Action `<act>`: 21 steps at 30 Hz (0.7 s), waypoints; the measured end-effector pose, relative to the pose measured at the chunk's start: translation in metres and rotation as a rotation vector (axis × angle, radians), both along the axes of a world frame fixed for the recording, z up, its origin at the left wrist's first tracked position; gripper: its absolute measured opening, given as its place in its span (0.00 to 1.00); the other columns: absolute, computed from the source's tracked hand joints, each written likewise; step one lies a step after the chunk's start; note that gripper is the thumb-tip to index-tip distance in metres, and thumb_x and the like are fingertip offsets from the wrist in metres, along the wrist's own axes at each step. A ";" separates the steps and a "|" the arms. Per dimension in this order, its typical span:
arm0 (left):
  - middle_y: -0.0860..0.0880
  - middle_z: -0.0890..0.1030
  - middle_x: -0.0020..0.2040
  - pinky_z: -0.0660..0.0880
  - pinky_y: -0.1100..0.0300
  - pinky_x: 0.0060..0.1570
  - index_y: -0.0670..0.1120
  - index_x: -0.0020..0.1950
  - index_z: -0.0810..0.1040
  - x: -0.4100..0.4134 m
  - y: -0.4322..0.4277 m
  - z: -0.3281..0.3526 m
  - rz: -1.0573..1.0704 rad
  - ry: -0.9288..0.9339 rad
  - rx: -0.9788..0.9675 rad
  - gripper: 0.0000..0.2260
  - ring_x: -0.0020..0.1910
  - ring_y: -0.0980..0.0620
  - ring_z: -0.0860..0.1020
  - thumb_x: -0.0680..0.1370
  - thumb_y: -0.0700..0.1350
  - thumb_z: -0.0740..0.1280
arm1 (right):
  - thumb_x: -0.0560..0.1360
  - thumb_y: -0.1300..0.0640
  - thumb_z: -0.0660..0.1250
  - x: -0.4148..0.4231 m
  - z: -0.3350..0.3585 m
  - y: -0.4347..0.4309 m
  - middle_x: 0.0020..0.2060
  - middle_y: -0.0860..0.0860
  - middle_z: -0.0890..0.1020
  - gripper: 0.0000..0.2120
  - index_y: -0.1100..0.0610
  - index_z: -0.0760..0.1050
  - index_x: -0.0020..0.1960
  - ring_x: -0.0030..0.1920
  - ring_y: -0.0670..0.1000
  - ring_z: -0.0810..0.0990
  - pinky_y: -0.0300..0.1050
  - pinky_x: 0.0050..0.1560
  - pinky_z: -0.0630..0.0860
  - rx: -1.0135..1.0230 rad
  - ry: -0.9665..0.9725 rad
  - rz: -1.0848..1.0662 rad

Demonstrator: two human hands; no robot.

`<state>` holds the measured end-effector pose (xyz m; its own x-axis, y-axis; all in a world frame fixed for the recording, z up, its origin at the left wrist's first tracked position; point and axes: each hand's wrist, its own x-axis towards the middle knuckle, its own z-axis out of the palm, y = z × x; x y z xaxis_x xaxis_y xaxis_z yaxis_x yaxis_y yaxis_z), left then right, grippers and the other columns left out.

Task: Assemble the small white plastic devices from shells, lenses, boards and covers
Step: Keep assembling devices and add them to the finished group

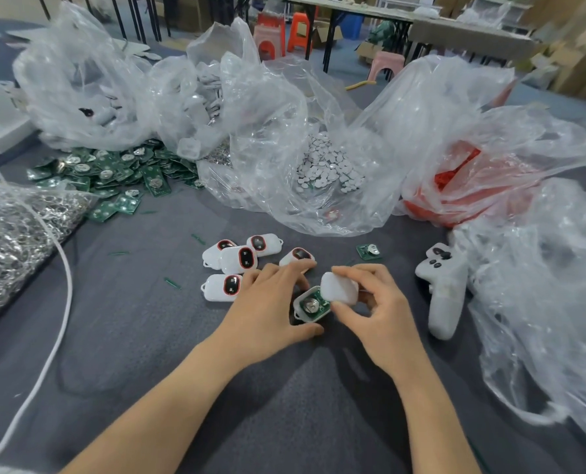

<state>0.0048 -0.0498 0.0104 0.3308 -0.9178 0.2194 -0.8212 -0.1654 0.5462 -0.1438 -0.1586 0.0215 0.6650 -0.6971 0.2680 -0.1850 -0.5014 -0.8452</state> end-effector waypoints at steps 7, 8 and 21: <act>0.65 0.77 0.59 0.64 0.76 0.57 0.67 0.70 0.52 0.004 0.001 0.003 -0.140 0.304 -0.014 0.39 0.58 0.67 0.72 0.71 0.47 0.75 | 0.68 0.59 0.77 -0.001 0.005 0.005 0.51 0.44 0.72 0.20 0.44 0.78 0.57 0.55 0.42 0.71 0.26 0.55 0.65 -0.003 0.228 0.134; 0.67 0.77 0.56 0.65 0.78 0.54 0.68 0.69 0.52 0.007 0.001 0.003 -0.135 0.348 -0.023 0.40 0.55 0.69 0.74 0.71 0.45 0.76 | 0.68 0.58 0.77 -0.001 0.005 0.005 0.51 0.45 0.72 0.20 0.46 0.78 0.57 0.54 0.42 0.72 0.27 0.55 0.66 0.005 0.231 0.125; 0.57 0.82 0.53 0.66 0.79 0.48 0.52 0.66 0.76 0.011 0.001 0.003 -0.091 0.299 -0.029 0.24 0.49 0.68 0.76 0.71 0.43 0.76 | 0.64 0.58 0.79 0.003 0.002 0.004 0.47 0.44 0.74 0.18 0.52 0.79 0.53 0.48 0.38 0.75 0.27 0.49 0.68 0.024 0.246 0.106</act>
